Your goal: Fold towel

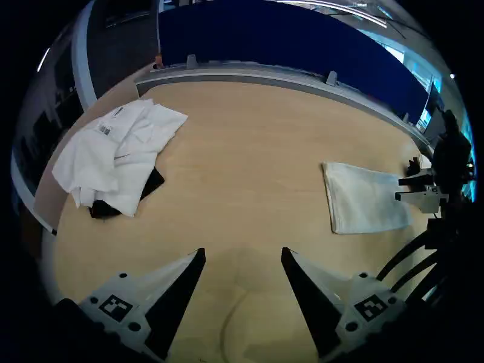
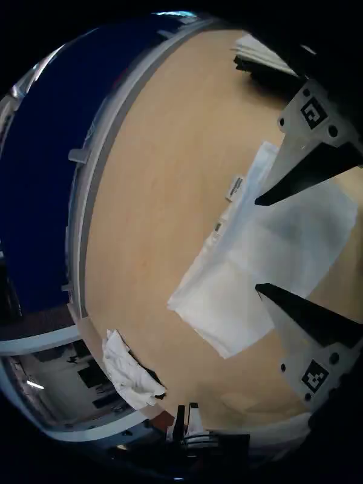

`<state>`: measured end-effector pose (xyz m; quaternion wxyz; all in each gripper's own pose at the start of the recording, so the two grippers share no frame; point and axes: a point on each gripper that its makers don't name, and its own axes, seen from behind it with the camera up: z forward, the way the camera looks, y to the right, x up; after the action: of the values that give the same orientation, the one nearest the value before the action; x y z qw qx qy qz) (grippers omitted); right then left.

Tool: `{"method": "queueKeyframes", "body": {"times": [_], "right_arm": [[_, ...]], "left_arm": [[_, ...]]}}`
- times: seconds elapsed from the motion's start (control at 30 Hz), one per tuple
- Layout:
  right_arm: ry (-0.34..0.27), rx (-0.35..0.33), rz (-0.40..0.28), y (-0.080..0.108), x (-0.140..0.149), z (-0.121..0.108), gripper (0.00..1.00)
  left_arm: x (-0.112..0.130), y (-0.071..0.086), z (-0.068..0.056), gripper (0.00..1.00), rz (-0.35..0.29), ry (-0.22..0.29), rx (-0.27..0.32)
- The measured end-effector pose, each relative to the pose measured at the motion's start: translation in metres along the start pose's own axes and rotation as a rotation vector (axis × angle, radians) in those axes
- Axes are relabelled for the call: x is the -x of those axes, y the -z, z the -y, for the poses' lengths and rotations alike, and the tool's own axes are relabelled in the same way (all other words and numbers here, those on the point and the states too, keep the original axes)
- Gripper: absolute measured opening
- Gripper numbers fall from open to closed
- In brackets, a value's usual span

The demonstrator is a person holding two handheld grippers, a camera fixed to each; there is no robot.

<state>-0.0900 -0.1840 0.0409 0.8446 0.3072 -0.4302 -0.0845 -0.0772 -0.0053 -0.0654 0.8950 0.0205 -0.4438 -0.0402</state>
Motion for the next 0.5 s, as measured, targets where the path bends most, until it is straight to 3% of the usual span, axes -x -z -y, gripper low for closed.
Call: {"method": "queueKeyframes", "body": {"times": [0.23, 0.5], "right_arm": [[-0.007, 0.011, 0.002, 0.029, 0.032, 0.012, 1.0], [-0.026, 0.03, 0.019, 0.039, 0.06, 0.008, 1.0]], "left_arm": [[-0.002, 0.005, -0.004, 0.93, -0.007, 0.007, 0.011], [-0.001, 0.006, -0.009, 0.93, -0.011, -0.004, 0.017]]}}
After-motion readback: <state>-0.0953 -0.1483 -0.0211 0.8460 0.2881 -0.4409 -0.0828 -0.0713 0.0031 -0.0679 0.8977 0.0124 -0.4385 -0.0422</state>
